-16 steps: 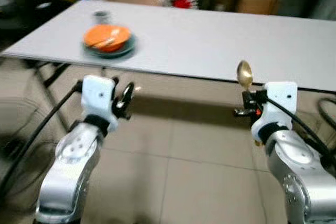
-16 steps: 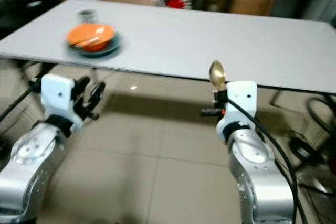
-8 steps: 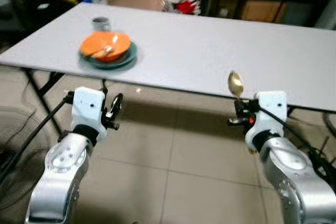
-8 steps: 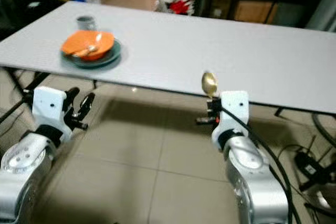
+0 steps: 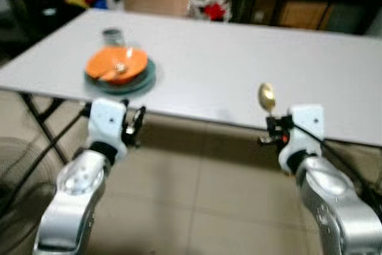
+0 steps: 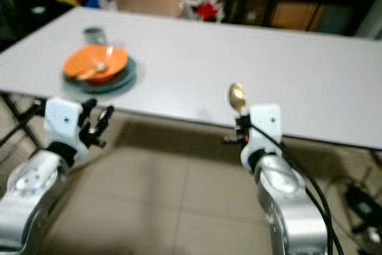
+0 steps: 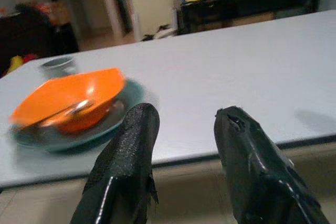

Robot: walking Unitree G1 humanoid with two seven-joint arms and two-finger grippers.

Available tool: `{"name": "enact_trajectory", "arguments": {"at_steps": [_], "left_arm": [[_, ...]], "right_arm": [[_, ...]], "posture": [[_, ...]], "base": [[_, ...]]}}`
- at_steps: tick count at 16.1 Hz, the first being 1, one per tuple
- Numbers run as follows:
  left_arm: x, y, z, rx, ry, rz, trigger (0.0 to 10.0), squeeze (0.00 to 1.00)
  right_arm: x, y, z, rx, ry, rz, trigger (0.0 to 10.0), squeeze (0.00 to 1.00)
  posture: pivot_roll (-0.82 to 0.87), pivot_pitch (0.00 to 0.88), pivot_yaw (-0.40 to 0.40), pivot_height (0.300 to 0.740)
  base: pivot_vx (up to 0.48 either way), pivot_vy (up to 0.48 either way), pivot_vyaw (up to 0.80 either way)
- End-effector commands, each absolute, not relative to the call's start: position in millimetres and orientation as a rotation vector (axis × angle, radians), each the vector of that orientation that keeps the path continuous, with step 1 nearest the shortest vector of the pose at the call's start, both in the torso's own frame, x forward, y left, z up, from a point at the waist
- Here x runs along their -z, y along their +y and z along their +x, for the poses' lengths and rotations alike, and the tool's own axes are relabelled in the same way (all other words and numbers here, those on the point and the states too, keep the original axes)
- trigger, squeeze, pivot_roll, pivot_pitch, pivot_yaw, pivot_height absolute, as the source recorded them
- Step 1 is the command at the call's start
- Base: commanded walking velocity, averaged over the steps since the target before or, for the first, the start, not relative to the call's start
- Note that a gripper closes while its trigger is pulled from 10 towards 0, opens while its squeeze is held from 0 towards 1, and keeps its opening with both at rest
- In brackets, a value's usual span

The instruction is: Setting the table

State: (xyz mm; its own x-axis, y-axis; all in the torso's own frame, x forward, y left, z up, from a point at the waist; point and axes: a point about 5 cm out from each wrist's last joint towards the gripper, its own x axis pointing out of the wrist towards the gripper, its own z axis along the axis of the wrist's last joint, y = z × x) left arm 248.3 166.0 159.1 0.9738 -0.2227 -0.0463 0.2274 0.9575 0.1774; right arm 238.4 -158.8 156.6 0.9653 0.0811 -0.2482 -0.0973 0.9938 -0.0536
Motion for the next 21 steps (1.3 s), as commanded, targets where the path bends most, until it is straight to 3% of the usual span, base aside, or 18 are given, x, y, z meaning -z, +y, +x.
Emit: {"name": "enact_trajectory", "arguments": {"at_steps": [1, 21], "left_arm": [[-162, 158, 249, 0.262, 0.003, 0.178, 10.0, 0.0], [-160, 153, 249, 0.307, 0.014, 0.188, 10.0, 0.0]], "right_arm": [[-159, -166, 238, -0.06, 0.242, -0.075, 10.0, 0.0], [-141, -156, 257, -0.045, 0.393, -0.059, 10.0, 0.0]], "posture": [[0.08, 0.0, 0.005, 0.74], [0.09, 0.0, 0.008, 0.74]], "base": [[0.375, 0.0, 0.0], [0.372, 0.0, 0.0]]}}
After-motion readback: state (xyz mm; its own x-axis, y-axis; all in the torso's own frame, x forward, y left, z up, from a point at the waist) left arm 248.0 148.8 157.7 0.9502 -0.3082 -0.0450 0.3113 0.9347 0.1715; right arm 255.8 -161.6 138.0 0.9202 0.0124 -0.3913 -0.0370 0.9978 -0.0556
